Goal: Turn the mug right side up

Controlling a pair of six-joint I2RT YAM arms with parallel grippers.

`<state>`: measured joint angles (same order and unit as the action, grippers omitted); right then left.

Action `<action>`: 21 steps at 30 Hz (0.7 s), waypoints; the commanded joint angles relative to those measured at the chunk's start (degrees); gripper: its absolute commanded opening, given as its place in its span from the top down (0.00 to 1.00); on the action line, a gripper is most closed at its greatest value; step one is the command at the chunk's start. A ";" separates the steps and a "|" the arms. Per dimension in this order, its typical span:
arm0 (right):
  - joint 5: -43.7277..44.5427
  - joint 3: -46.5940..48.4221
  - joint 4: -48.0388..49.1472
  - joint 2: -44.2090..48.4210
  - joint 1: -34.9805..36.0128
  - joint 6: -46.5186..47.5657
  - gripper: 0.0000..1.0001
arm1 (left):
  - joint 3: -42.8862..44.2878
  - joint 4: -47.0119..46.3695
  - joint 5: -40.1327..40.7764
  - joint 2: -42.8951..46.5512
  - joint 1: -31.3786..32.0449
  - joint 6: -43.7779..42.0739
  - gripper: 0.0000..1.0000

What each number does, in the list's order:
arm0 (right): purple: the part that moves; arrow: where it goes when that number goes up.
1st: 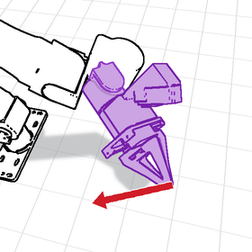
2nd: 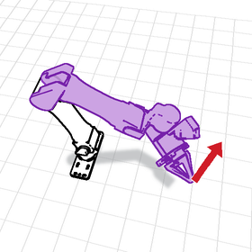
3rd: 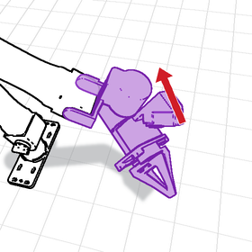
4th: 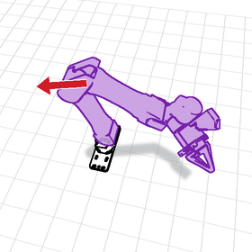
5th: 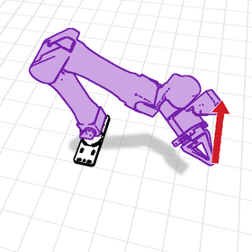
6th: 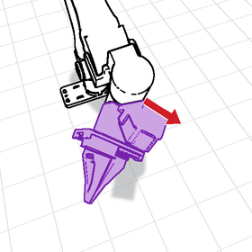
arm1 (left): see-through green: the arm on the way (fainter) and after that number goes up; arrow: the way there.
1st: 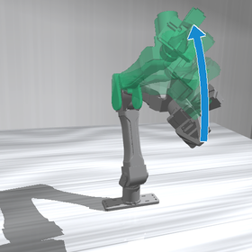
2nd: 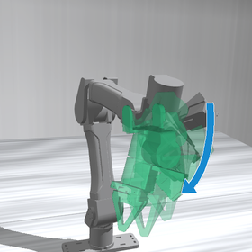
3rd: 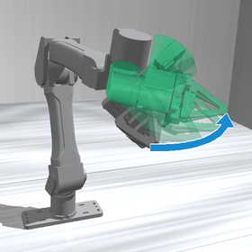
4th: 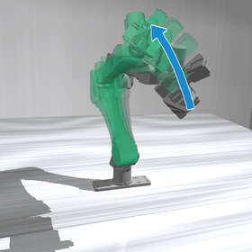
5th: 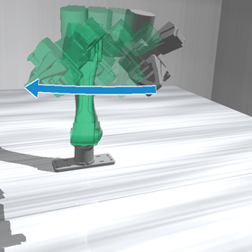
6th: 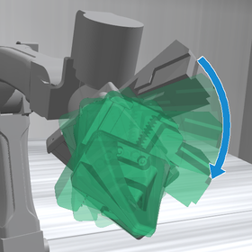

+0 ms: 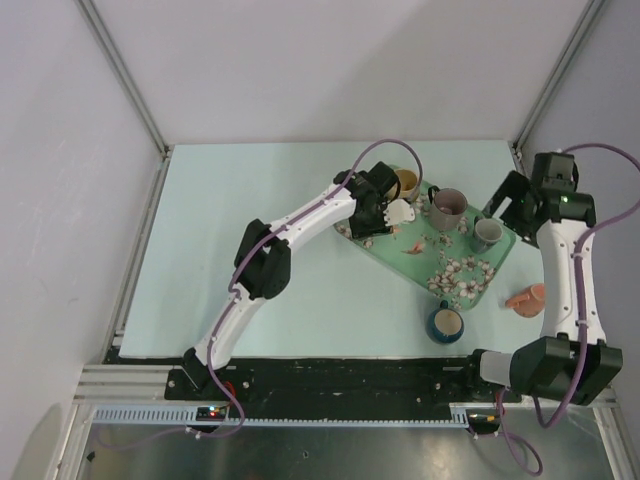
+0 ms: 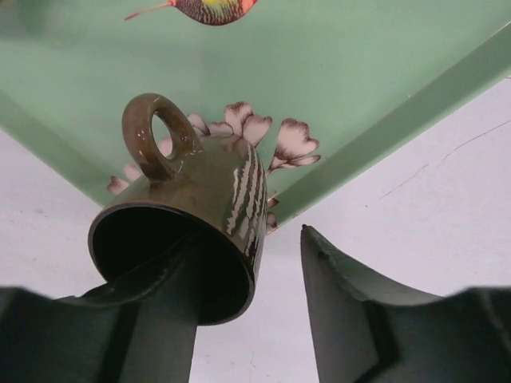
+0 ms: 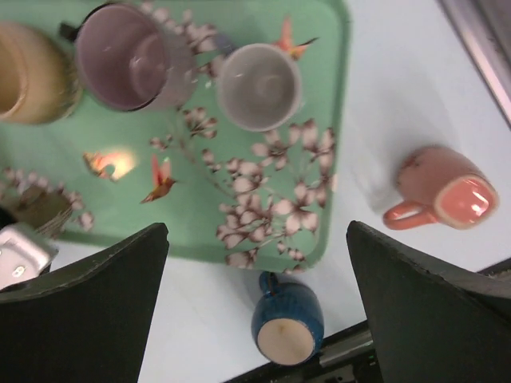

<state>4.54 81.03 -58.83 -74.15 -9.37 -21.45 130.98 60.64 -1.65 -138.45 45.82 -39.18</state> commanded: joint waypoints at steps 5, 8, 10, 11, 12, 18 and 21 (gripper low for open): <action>3.57 -13.14 6.76 8.28 -15.05 -8.75 0.01 | 5.08 -0.22 -1.63 7.56 0.04 -1.66 0.24; 6.20 -15.84 7.74 9.12 -18.45 -10.52 0.01 | 5.68 -0.22 -3.57 11.21 -0.04 -1.04 0.15; 10.15 -17.25 8.44 9.86 -18.92 -10.71 0.01 | 6.06 -0.25 -4.49 13.17 -0.17 -0.32 0.11; 12.39 -18.03 8.67 10.23 -19.02 -10.76 0.01 | 6.45 -0.26 -4.80 13.85 -0.28 0.27 0.10; 14.16 -18.77 8.83 10.64 -19.11 -10.96 0.01 | 6.82 -0.21 -5.09 14.71 -0.55 0.78 0.09; 16.81 -25.92 10.58 11.96 -22.92 -15.39 0.00 | 7.49 0.53 -6.80 19.57 -2.09 4.93 0.05; 16.41 -28.30 12.22 11.80 -24.61 -16.17 0.00 | 7.32 2.32 -6.33 21.94 -3.11 5.94 0.05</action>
<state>18.09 55.09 -50.06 -62.92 -32.10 -34.28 136.59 60.88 -6.81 -121.01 44.42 -36.14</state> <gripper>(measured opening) 0.993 0.954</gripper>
